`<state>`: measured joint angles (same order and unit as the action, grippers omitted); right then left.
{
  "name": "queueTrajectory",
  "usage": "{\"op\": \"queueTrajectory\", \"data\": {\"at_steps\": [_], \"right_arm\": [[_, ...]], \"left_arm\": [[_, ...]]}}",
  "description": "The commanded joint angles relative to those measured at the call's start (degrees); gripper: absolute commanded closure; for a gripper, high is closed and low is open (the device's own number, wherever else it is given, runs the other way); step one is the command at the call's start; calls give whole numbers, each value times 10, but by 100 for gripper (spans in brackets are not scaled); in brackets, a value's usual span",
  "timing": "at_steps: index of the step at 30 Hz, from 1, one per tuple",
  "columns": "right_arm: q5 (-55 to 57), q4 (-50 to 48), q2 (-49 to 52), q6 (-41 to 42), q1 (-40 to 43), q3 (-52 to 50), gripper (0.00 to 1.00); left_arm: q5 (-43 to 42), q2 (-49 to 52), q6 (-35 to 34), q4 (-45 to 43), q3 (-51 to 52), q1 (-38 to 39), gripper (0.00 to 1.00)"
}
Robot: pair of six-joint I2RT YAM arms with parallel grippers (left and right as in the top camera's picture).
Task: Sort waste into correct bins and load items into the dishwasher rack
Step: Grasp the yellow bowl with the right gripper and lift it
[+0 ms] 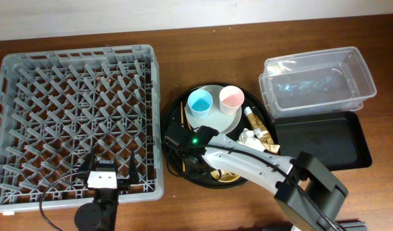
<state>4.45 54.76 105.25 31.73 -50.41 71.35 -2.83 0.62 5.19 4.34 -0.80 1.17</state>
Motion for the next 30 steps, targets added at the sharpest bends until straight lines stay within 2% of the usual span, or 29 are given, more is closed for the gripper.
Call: {"op": "queueTrajectory", "data": {"at_steps": [1,5,9,15,18,19,21,22,24,26,28,30], "right_arm": [[25,-2,10,18,-2,-1,68],[25,-19,10,29,-2,-33,69],[25,-17,9,27,-1,-28,96],[55,166,-42,-15,30,170,96],[47,228,-83,-62,137,178,96],[-2,235,-98,-126,205,178,96],[-60,242,-110,-177,284,177,96],[-164,247,-114,-250,398,177,96],[-262,248,-114,-312,492,169,96],[-359,254,-114,-392,621,134,96],[-362,235,-113,-418,689,96,96],[-433,186,-113,-421,761,33,96]], "left_arm": [[-6,-3,9,1,3,2,1],[-6,-3,9,1,3,2,1],[-6,-3,9,1,3,2,1],[-6,-3,9,1,3,2,1],[-6,-3,9,1,3,2,1],[-6,-3,9,1,3,2,1],[-6,-3,9,1,3,2,1],[-6,-3,9,1,3,2,1],[-6,-3,9,1,3,2,1],[-6,-3,9,1,3,2,1],[-6,-3,9,1,3,2,1],[-6,-3,9,1,3,2,1]]}}
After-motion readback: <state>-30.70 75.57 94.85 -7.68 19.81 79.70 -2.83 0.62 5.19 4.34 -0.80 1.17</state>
